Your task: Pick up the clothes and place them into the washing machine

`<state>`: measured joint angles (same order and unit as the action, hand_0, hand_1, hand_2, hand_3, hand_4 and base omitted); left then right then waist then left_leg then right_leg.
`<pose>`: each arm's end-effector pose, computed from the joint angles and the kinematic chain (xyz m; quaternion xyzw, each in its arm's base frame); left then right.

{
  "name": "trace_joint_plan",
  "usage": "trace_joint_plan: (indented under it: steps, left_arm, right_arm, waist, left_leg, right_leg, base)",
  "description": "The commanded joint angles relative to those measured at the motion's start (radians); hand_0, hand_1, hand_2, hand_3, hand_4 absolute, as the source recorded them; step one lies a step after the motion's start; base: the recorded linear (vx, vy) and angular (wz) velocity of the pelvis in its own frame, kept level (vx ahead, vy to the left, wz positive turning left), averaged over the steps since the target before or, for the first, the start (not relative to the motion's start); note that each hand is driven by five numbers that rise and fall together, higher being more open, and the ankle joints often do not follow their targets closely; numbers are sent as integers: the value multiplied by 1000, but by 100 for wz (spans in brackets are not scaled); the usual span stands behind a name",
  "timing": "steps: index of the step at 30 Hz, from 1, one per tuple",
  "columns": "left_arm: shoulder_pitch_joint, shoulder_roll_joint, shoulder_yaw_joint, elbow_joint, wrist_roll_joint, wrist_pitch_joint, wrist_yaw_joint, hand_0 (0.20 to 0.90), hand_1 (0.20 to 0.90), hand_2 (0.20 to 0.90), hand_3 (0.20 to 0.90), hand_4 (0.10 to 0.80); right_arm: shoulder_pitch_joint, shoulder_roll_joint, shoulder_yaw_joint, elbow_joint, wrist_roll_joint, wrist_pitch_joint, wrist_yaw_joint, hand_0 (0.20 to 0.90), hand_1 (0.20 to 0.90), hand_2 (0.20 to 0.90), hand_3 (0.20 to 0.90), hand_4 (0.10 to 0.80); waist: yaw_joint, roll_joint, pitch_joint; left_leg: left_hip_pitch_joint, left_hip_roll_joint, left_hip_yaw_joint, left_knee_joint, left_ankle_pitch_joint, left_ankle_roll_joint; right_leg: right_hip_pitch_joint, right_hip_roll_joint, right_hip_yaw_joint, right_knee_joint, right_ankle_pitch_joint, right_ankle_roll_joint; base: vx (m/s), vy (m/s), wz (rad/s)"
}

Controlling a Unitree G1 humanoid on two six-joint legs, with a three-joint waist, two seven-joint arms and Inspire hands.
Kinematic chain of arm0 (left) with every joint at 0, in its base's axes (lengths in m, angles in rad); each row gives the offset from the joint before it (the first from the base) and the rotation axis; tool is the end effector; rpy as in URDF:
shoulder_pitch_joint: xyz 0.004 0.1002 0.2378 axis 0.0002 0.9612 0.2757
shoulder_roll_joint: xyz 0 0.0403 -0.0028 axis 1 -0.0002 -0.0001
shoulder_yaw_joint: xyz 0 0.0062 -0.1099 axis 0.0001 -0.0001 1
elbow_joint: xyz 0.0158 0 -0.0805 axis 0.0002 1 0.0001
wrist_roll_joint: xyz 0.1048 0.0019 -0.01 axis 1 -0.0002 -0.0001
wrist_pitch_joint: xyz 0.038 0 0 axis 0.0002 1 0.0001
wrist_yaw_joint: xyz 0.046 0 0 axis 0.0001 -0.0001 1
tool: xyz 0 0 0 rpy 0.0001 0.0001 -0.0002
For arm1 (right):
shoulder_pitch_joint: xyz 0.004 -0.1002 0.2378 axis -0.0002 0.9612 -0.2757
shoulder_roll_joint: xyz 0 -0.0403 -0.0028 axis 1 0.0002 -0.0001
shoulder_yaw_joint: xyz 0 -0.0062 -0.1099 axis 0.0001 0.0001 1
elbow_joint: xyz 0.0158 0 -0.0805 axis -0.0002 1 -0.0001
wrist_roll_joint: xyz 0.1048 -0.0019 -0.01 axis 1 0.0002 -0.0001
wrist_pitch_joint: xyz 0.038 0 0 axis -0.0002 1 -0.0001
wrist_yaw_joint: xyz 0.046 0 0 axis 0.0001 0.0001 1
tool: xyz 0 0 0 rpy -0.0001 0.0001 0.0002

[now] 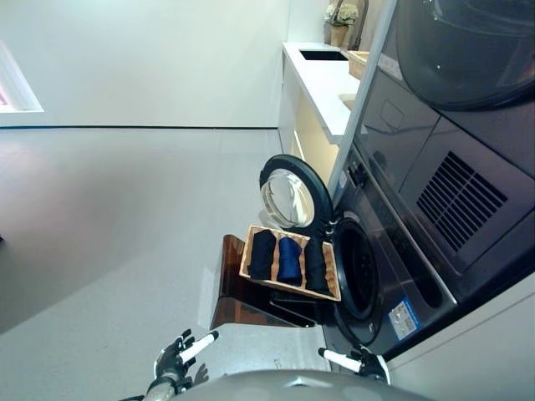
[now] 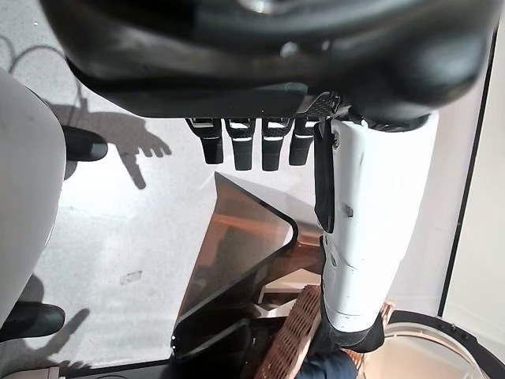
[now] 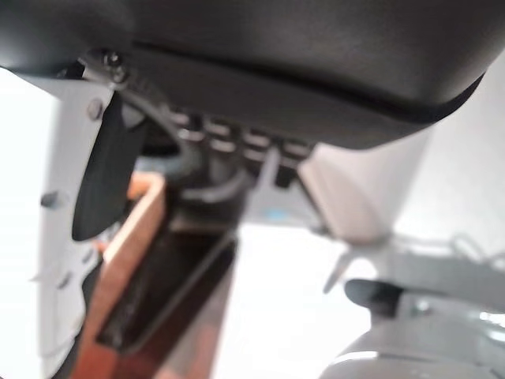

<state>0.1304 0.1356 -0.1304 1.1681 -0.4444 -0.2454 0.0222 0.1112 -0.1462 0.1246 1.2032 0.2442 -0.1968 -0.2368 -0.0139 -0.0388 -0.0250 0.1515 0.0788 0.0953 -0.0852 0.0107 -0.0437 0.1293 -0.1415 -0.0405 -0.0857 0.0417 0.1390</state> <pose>0.0442 0.1931 -0.1324 -0.0738 0.4916 0.1459 0.8554 0.0437 -0.1958 -0.1338 -0.0589 0.5232 -0.1722 0.8325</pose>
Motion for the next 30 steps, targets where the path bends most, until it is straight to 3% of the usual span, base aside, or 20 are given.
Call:
trace_joint_plan:
  steps: [1,21,30]
  left_arm:
    - [-71,-17,-1,-12,-1,-53,-12,900,900,900,900,800]
    - [-73,-17,-2,-22,0,-56,-5,900,900,900,900,800]
    - [-78,-17,-8,-26,16,-56,-1,900,900,900,900,800]
  right_arm:
    - [-104,-38,-17,22,26,-57,-4,900,900,900,900,800]
    - [-106,-41,-17,16,25,-59,-8,900,900,900,900,800]
    - [-105,-45,-28,16,38,-52,-3,900,900,900,900,800]
  waist:
    - [6,16,20]
    - [7,15,25]
    - [-3,15,37]
  left_leg:
    - [2,-14,-50,-2,-11,-39]
    - [3,-17,-50,-2,-9,-38]
    - [3,-38,-42,-2,-16,-16]
  right_leg:
    - [-25,30,-68,-2,56,0]
    - [-26,28,-68,-2,60,2]
    - [-45,9,-40,20,71,3]
  base:
    - [0,0,0]
    - [0,0,0]
    - [-6,32,-1]
